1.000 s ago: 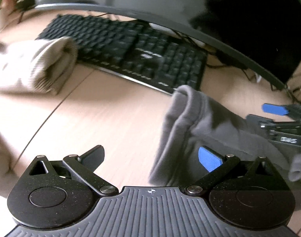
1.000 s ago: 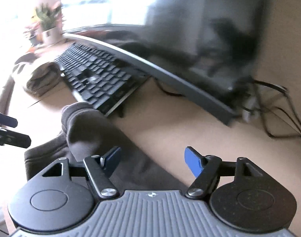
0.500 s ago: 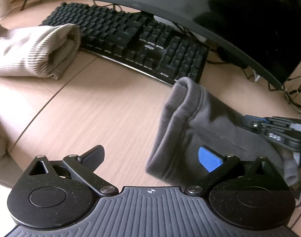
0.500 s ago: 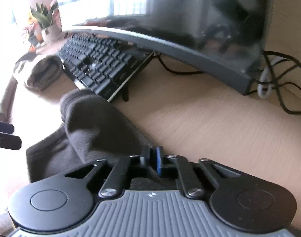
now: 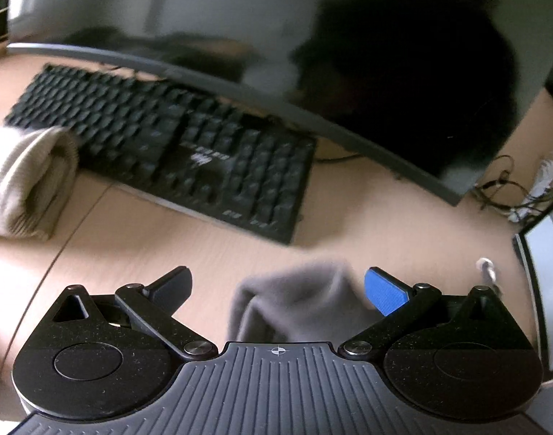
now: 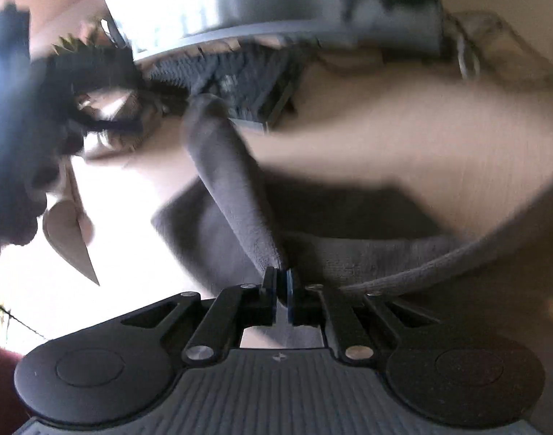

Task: Fold clothes
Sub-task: 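Lift the held waistband with the right gripper and fold it over the legs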

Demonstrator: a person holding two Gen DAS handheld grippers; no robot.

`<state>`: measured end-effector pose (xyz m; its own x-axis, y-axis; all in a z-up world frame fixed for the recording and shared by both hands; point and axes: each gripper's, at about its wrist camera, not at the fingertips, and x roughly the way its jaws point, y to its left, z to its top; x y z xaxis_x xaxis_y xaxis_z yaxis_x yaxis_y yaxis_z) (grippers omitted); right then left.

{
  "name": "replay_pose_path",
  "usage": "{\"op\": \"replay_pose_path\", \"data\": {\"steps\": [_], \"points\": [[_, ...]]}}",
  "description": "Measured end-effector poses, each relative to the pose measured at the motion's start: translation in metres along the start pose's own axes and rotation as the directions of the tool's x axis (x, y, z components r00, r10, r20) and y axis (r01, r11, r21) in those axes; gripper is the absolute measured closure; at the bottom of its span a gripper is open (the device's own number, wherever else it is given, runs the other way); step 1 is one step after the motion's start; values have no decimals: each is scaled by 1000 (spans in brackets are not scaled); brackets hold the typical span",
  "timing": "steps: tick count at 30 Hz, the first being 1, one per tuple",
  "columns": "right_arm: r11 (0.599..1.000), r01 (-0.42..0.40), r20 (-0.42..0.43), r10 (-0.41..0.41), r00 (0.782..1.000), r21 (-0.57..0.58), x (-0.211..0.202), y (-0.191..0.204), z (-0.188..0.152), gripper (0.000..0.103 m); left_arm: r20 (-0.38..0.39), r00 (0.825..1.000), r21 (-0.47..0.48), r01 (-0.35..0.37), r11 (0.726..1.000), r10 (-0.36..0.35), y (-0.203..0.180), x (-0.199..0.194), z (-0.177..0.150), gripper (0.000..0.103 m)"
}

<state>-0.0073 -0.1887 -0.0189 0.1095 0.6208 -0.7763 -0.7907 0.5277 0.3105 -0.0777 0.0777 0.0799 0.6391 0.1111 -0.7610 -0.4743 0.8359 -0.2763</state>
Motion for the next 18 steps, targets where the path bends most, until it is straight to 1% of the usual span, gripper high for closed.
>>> {"op": "replay_pose_path", "data": {"steps": [1, 3, 5, 6, 8, 9, 11, 12, 13, 14, 15, 16, 17, 18], "points": [[1000, 6, -2, -6, 1000, 2, 0, 2, -3, 94, 7, 1000, 14, 19, 1000, -20, -5, 0, 2, 0], [1000, 16, 4, -16, 1000, -8, -3, 5, -6, 93, 17, 998, 39, 67, 997, -67, -15, -1, 4, 0], [1000, 29, 8, -29, 1000, -11, -5, 7, -5, 93, 16, 991, 66, 131, 989, -132, -27, 0, 4, 0], [999, 36, 11, -36, 999, -13, -8, 7, -4, 93, 2, 986, 88, 165, 982, -165, -33, 1, 1, 0], [996, 93, 59, -93, 994, 3, -23, 0, 1, 93, -51, 976, 148, 217, 965, -212, -44, 8, -7, 0], [992, 126, 87, -127, 988, 14, -31, -4, 5, 93, -84, 975, 176, 218, 960, -206, -47, 14, -13, 0], [981, 190, 142, -193, 971, 39, -48, -11, 11, 93, -154, 974, 204, 197, 959, -167, -46, 28, -25, 0], [974, 221, 168, -227, 959, 53, -56, -15, 15, 93, -191, 971, 210, 181, 961, -141, -43, 35, -31, 0], [959, 272, 189, -283, 940, 85, -62, -23, 20, 92, -225, 968, 206, 160, 965, -112, -38, 42, -36, 0], [934, 332, 204, -353, 913, 128, -68, -34, 26, 85, -247, 963, 194, 155, 969, -104, -33, 46, -40, 0], [906, 386, 208, -417, 885, 176, -71, -47, 31, 79, -258, 960, 182, 161, 970, -111, -29, 48, -42, 0], [875, 427, 205, -472, 857, 229, -72, -61, 36, 61, -257, 959, 177, 171, 969, -123, -26, 48, -44, 0], [846, 453, 206, -514, 832, 283, -71, -75, 40, 49, -252, 959, 181, 177, 967, -129, -26, 46, -44, 0], [822, 468, 204, -544, 814, 323, -69, -88, 44, 49, -247, 960, 187, 182, 965, -133, -26, 45, -44, 0]]}}
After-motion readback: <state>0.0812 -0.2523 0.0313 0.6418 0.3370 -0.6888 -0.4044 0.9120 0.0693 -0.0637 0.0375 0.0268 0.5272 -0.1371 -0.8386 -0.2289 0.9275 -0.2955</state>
